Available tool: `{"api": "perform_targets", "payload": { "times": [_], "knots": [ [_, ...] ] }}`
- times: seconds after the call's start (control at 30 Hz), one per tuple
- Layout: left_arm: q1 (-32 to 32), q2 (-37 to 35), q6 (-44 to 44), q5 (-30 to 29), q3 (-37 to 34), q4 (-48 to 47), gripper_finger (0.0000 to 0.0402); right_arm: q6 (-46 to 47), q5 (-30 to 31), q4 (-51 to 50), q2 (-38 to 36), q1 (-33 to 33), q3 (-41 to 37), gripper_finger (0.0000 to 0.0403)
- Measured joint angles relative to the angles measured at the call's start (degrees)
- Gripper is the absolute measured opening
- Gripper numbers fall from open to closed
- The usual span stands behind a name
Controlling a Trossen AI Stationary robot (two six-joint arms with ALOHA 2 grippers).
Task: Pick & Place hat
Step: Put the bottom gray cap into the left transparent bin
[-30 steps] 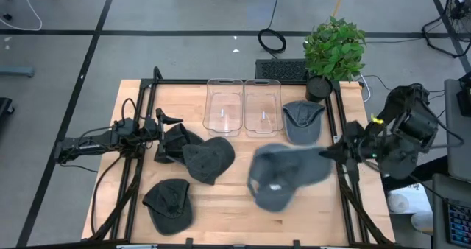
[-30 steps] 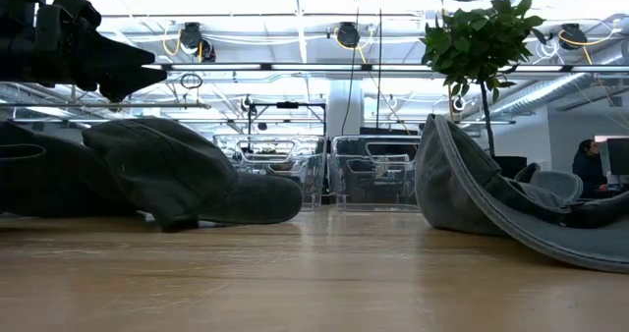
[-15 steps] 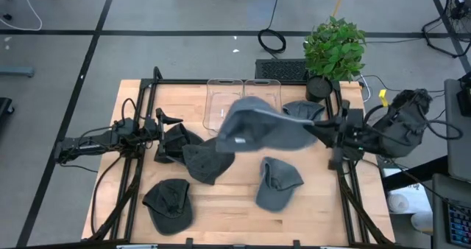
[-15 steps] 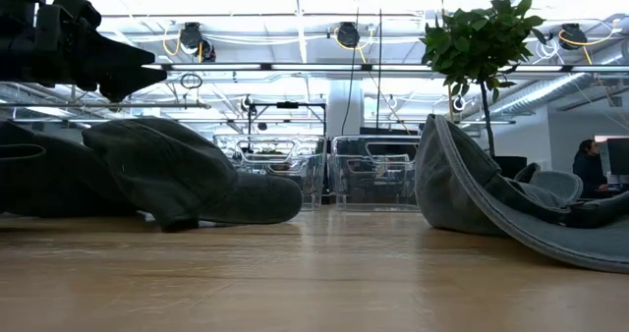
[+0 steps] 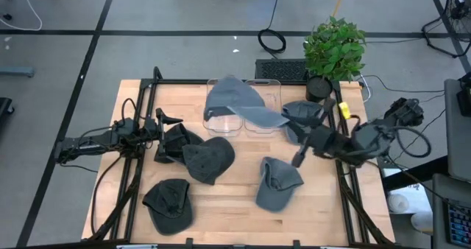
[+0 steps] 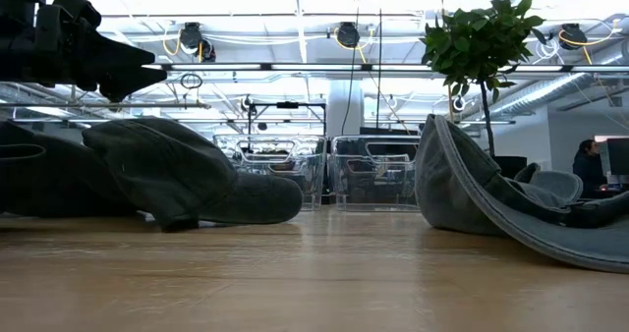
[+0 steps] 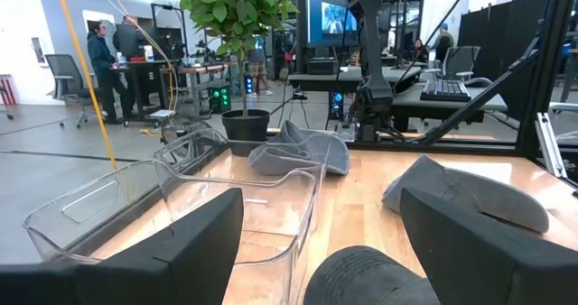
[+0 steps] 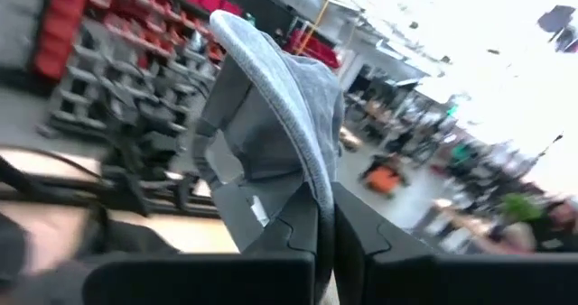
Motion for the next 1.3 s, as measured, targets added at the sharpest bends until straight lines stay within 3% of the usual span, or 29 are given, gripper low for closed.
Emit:
{"api": "perform_targets", "payload": {
  "times": [0.33, 0.57, 0.97, 1.3],
  "knots": [
    [0.00, 0.01, 4.69, -0.02, -0.01, 0.01, 0.0306, -33.22, 8.77, 12.24, 4.75, -1.49, 0.00, 0.0000],
    [0.00, 0.00, 3.82, -0.01, 0.00, 0.69, 0.0306, -40.13, 7.55, 11.41, 6.01, -5.43, 0.00, 0.0000],
    [0.00, 0.00, -27.16, 0.56, 0.02, 14.24, 0.0306, -57.51, 3.44, 11.02, 7.25, -12.48, -0.04, 0.0000],
    [0.00, 0.00, -33.35, 0.00, 0.02, 18.16, 0.0306, -66.62, 2.66, 9.99, 7.12, -14.68, -0.08, 0.0000]
  ]
}}
